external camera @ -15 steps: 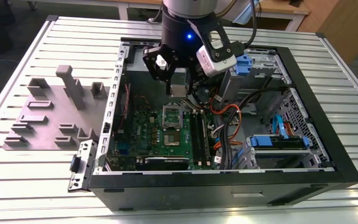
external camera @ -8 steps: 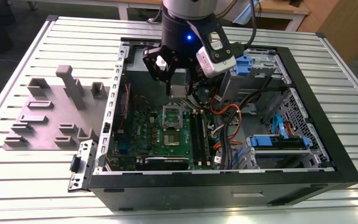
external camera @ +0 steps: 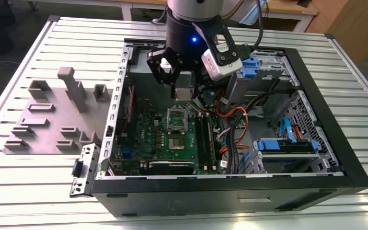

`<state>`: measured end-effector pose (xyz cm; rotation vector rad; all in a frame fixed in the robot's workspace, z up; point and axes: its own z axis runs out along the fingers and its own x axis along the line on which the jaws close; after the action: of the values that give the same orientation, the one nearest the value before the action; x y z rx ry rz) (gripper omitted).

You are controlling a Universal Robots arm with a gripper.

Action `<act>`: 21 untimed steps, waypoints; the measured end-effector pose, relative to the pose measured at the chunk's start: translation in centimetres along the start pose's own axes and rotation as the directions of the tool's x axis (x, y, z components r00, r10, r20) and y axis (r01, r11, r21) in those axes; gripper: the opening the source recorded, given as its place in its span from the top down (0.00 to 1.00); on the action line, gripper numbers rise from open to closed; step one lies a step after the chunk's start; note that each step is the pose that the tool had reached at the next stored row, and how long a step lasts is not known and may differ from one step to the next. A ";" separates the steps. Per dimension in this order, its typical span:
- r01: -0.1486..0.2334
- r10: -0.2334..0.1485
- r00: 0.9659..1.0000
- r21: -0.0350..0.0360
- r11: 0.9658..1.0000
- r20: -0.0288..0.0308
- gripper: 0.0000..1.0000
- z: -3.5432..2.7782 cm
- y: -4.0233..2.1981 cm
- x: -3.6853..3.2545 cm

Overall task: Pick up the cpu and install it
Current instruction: 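Place the cpu into insertion slot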

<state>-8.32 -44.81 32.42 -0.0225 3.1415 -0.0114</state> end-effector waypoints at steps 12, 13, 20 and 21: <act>0.000 0.000 1.000 0.000 1.000 0.000 0.53 0.47 -0.01 0.00; 0.000 0.000 1.000 0.000 1.000 0.000 0.53 0.48 -0.01 0.00; 0.000 0.000 1.000 0.000 1.000 0.000 0.53 0.56 -0.03 0.01; 0.000 0.000 1.000 0.000 1.000 0.000 0.53 0.58 -0.05 0.00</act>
<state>-8.32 -44.86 31.84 -0.0226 3.1413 -0.0109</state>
